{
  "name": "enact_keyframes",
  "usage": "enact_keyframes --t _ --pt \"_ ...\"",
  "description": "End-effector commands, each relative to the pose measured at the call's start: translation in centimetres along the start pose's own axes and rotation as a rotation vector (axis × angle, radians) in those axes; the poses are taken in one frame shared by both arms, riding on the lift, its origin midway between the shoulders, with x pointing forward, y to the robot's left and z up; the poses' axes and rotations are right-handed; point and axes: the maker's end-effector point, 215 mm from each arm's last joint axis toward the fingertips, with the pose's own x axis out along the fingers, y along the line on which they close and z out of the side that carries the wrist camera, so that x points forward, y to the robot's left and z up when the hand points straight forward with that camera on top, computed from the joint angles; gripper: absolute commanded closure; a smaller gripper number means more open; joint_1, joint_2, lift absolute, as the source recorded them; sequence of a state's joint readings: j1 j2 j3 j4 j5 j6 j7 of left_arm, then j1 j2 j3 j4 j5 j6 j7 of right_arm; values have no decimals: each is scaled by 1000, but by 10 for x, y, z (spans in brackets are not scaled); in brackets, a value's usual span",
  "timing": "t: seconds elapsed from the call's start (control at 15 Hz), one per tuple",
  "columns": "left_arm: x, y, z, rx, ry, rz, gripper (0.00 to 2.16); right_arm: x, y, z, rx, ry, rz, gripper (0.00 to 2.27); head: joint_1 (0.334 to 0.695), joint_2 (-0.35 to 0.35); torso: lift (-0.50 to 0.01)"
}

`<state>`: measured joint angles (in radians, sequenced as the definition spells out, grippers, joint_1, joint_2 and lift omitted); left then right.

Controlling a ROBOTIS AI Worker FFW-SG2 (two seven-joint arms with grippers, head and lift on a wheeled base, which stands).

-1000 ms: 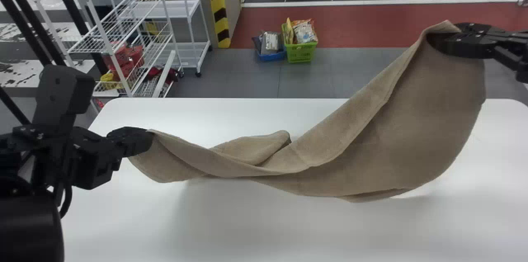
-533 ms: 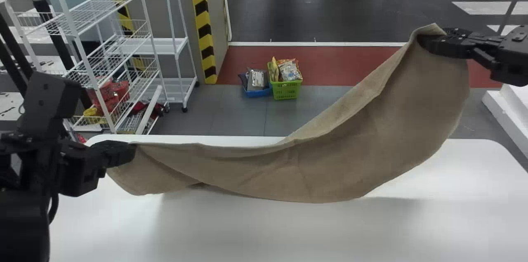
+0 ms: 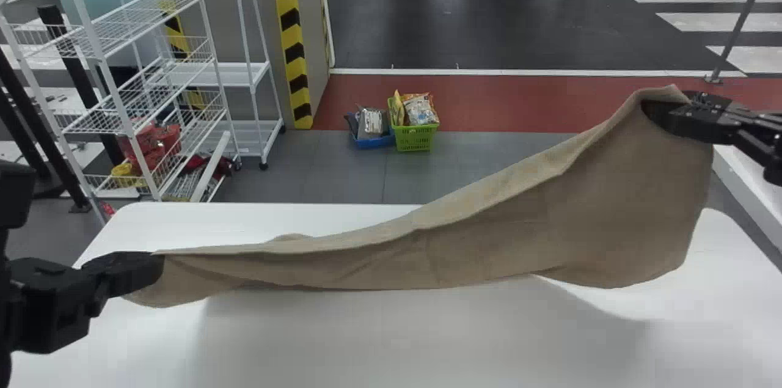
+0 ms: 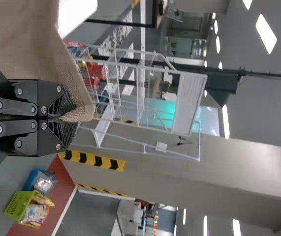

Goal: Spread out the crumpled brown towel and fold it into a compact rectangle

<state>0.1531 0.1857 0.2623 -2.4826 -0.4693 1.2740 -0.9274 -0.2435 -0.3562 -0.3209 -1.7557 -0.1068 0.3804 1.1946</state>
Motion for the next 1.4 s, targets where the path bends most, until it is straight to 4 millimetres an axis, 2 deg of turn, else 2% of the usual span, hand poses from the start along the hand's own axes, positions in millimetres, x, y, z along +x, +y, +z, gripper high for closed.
enact_keyframes --t 0.0,0.13,0.2,0.4,0.6,0.73,0.93,1.2,1.27,1.33 --pt "-4 -16 -30 77 29 -32 1791 -14 53 -42 -54 63 91 1288 630 53 -127" --pt "-5 -28 -50 127 48 -53 1791 -20 103 -70 -116 108 199 1288 695 68 -127" --pt "-4 -32 -60 147 56 -62 1791 -24 122 -82 -126 127 247 1288 695 76 -127" --pt "-7 -33 -82 180 85 -72 1791 -37 144 -105 -127 182 312 1288 695 104 -127" --pt "-4 -28 -99 217 102 -77 1791 -49 171 -131 -227 256 370 1288 695 110 -127" --pt "0 -26 -106 235 105 -85 1791 -54 167 -139 -252 288 367 1288 695 124 -127" --pt "3 -19 -108 261 104 -84 1791 -70 147 -148 -286 345 346 1288 695 121 -127" --pt "1 -7 -109 289 101 -80 1791 -98 101 -151 -305 401 276 1288 695 73 -127" --pt "-2 -3 -112 291 104 -81 1791 -104 98 -151 -309 409 267 1288 695 61 -127" --pt "-6 4 -117 292 113 -75 1791 -109 102 -157 -300 422 275 1288 695 50 -127"
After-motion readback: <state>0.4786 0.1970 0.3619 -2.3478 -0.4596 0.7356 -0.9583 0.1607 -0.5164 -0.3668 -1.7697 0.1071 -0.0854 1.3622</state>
